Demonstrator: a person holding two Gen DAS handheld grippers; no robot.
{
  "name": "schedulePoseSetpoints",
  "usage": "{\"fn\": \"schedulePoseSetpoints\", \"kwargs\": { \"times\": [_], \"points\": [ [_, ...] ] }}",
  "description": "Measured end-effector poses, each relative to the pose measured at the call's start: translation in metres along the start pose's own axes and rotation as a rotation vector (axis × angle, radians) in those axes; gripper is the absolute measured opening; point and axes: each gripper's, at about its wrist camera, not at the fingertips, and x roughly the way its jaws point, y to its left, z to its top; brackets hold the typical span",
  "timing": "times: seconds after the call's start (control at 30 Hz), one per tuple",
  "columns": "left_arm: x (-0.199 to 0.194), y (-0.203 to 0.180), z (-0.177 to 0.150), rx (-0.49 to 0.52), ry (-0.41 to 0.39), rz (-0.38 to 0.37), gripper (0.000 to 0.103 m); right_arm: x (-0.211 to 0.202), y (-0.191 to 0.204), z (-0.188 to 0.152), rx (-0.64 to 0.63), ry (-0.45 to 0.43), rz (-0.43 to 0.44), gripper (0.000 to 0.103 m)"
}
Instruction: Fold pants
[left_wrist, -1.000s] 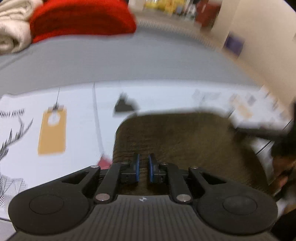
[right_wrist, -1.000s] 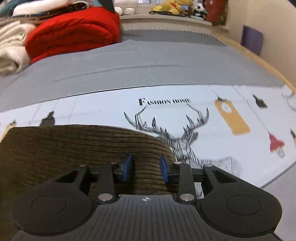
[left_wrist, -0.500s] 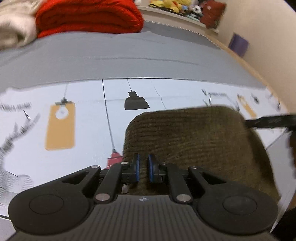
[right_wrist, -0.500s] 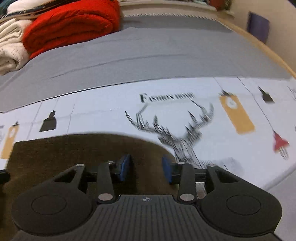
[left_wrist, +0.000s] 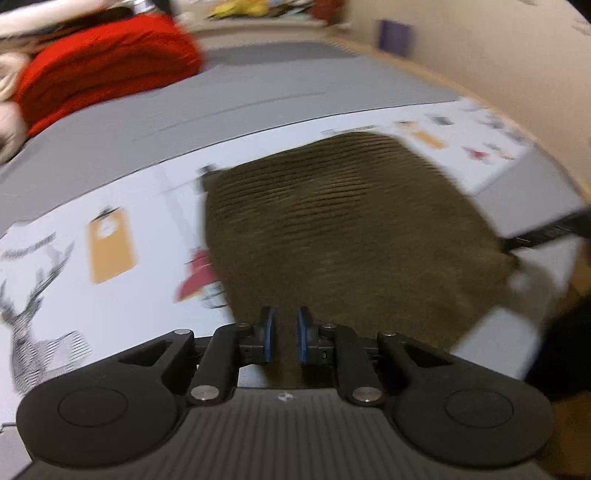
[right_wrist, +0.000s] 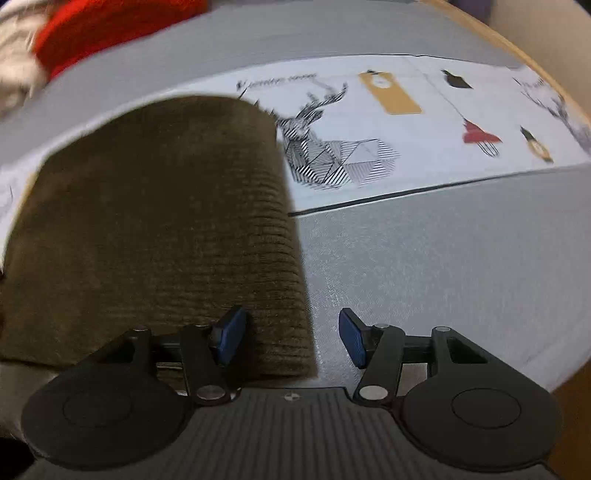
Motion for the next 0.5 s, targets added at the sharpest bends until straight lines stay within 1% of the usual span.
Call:
{"fn": "schedulePoseSetpoints", "kwargs": {
  "times": [0.03, 0.07, 0.1, 0.13, 0.17, 0.2, 0.23, 0.27, 0.3, 0.33, 0.4, 0.43, 0.5],
  "points": [
    [0.005, -0.008, -0.006, 0.050, 0.041, -0.002, 0.018, 0.001, 0.000, -0.004, 0.003, 0.002, 0.001, 0.059],
    [0.014, -0.016, -0.014, 0.109, 0.091, 0.033, 0.020, 0.006, 0.001, -0.008, -0.011, 0.031, -0.018, 0.060],
    [0.019, -0.023, -0.021, 0.156, 0.121, 0.071, 0.021, 0.011, 0.001, -0.012, -0.018, 0.058, -0.032, 0.063],
    [0.016, -0.027, -0.022, 0.154, 0.134, 0.098, 0.021, 0.012, 0.000, -0.013, -0.006, 0.068, -0.034, 0.065],
    [0.009, -0.030, -0.017, 0.115, 0.154, 0.116, 0.022, 0.008, -0.002, -0.012, 0.019, 0.071, -0.037, 0.065],
    [-0.003, -0.031, -0.010, 0.072, 0.153, 0.117, 0.025, 0.001, -0.002, -0.010, 0.043, 0.065, -0.044, 0.063],
    [-0.018, -0.031, -0.005, 0.030, 0.122, 0.097, 0.041, -0.010, 0.000, -0.008, 0.057, 0.038, -0.043, 0.062],
    [-0.038, -0.031, 0.000, -0.021, 0.066, 0.068, 0.067, -0.024, 0.001, -0.009, 0.056, -0.005, -0.030, 0.062],
    [-0.055, -0.032, 0.004, -0.059, 0.017, 0.066, 0.080, -0.043, 0.006, -0.010, 0.039, -0.060, -0.015, 0.065],
    [-0.073, -0.034, 0.006, -0.092, -0.036, 0.090, 0.093, -0.057, 0.010, -0.013, 0.020, -0.101, -0.005, 0.068],
    [-0.105, -0.042, 0.004, -0.137, -0.141, 0.149, 0.095, -0.088, 0.017, -0.023, -0.021, -0.198, 0.026, 0.087],
    [-0.116, -0.046, 0.001, -0.164, -0.167, 0.170, 0.095, -0.104, 0.020, -0.030, -0.038, -0.256, 0.046, 0.090],
    [-0.133, -0.056, -0.008, -0.241, -0.214, 0.214, 0.099, -0.123, 0.023, -0.042, -0.061, -0.340, 0.075, 0.099]
  ]
}}
